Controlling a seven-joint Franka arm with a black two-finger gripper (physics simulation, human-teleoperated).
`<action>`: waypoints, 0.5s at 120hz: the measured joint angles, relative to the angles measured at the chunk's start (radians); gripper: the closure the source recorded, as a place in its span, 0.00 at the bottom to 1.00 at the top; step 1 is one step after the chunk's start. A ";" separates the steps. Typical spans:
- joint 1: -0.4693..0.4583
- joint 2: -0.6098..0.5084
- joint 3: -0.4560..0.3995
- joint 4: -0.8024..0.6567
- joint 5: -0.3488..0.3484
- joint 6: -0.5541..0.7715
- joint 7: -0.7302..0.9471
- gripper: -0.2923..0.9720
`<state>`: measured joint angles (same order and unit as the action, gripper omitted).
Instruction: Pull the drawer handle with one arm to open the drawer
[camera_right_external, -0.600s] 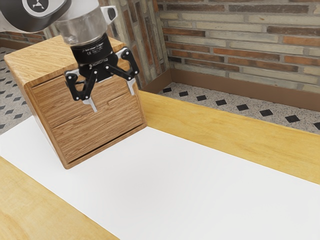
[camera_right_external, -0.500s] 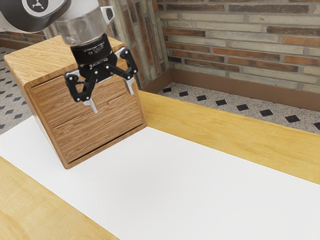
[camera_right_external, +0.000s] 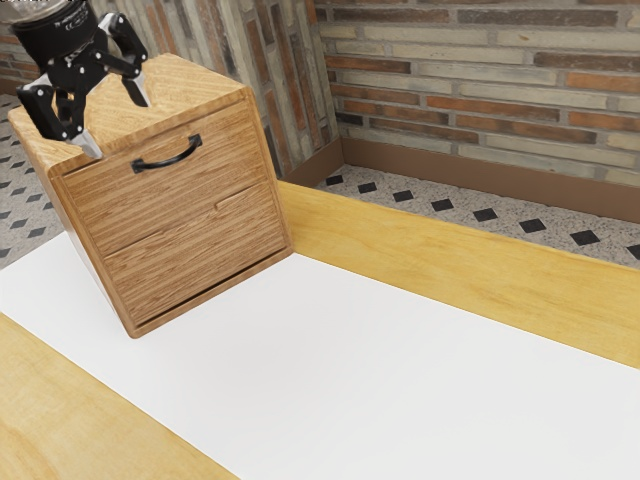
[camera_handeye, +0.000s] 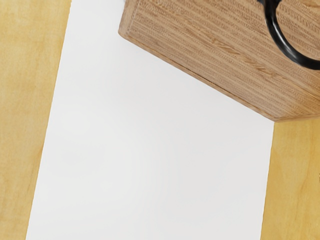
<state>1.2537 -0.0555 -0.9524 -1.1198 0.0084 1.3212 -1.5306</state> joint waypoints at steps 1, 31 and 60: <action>0.006 0.000 0.005 0.000 0.005 0.002 -0.010 0.25; 0.509 -0.350 -0.091 -0.122 -0.132 0.146 -0.260 0.26; 0.997 -0.832 -0.155 -0.119 -0.739 0.167 -0.372 0.26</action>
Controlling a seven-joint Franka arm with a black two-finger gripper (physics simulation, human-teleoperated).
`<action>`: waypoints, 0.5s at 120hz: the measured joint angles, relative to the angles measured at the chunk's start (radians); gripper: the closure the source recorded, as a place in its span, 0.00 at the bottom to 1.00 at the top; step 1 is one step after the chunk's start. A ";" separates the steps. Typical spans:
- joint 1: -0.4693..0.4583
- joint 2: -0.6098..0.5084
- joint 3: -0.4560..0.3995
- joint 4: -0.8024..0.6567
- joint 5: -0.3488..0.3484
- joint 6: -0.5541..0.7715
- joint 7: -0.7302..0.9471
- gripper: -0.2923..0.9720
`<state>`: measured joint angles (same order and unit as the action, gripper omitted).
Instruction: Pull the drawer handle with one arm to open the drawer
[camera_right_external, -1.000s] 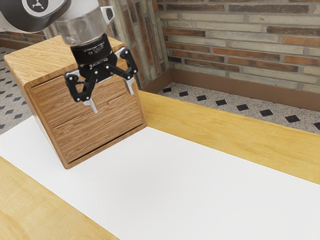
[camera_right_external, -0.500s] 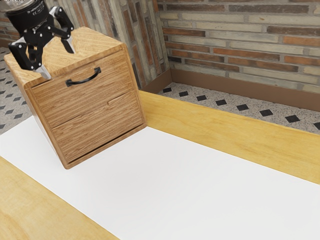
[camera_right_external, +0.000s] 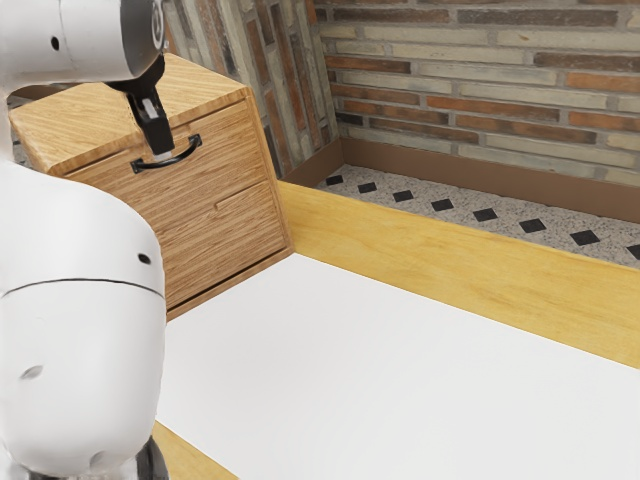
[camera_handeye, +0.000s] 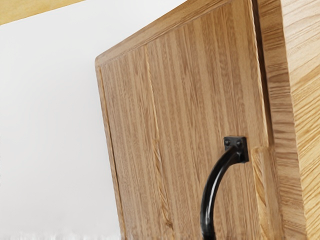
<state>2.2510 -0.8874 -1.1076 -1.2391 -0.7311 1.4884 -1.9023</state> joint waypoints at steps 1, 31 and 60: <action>0.007 -0.007 0.003 0.000 -0.016 -0.002 -0.003 0.26; 0.166 -0.116 0.015 -0.008 -0.339 -0.054 -0.088 0.27; 0.197 -0.186 0.033 -0.024 -0.408 -0.065 -0.102 0.30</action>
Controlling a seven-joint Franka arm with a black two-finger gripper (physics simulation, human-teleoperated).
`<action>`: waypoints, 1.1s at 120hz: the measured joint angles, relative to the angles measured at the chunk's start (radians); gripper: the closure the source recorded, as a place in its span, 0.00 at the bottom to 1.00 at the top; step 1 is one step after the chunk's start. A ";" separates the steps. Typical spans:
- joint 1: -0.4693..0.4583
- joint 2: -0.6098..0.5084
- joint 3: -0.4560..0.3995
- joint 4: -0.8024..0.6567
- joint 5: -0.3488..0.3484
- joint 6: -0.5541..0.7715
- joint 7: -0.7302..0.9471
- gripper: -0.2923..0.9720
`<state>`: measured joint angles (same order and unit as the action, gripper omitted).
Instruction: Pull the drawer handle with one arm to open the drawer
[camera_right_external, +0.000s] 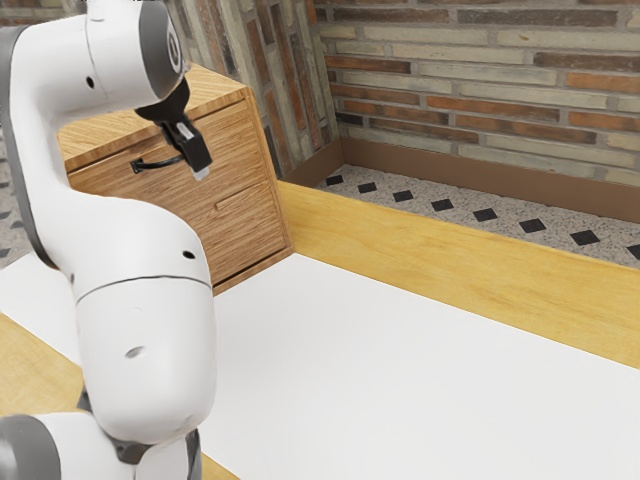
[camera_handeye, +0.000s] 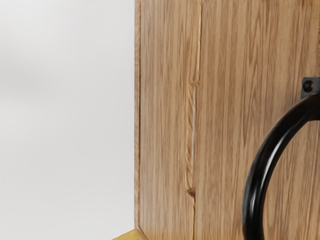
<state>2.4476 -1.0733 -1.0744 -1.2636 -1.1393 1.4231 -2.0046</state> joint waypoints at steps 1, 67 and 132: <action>0.002 -0.005 0.004 -0.001 -0.001 0.000 0.001 0.30; 0.047 -0.078 0.023 -0.007 -0.001 0.031 0.095 0.41; 0.044 -0.089 0.010 -0.042 -0.007 0.039 0.178 0.58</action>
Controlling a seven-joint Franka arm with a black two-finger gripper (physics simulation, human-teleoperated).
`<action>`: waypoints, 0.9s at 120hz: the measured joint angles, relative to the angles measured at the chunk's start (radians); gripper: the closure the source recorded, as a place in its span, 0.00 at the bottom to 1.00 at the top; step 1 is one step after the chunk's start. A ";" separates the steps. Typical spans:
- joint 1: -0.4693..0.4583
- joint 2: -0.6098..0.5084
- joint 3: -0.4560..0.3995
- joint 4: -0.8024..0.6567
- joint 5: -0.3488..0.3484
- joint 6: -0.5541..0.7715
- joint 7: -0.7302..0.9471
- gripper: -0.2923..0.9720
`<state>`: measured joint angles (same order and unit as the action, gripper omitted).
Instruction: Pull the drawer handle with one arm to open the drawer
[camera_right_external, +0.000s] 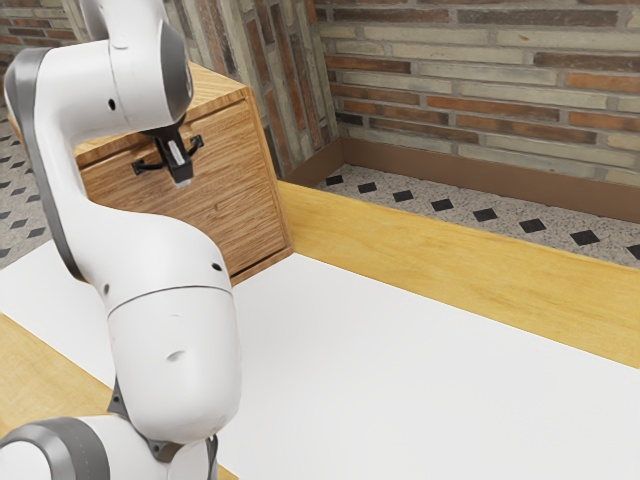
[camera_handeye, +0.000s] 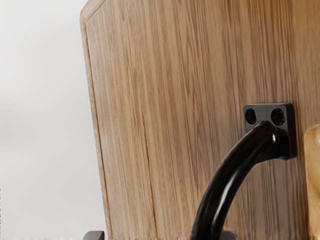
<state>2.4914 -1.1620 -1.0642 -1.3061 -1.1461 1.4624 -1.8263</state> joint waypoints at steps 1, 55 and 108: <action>0.000 0.000 0.000 0.000 0.000 0.001 0.001 0.58; -0.023 0.000 -0.004 -0.001 0.000 0.007 0.009 0.68; -0.081 -0.001 0.006 -0.058 0.006 0.013 0.010 0.70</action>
<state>2.4109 -1.1627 -1.0583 -1.3644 -1.1398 1.4749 -1.8164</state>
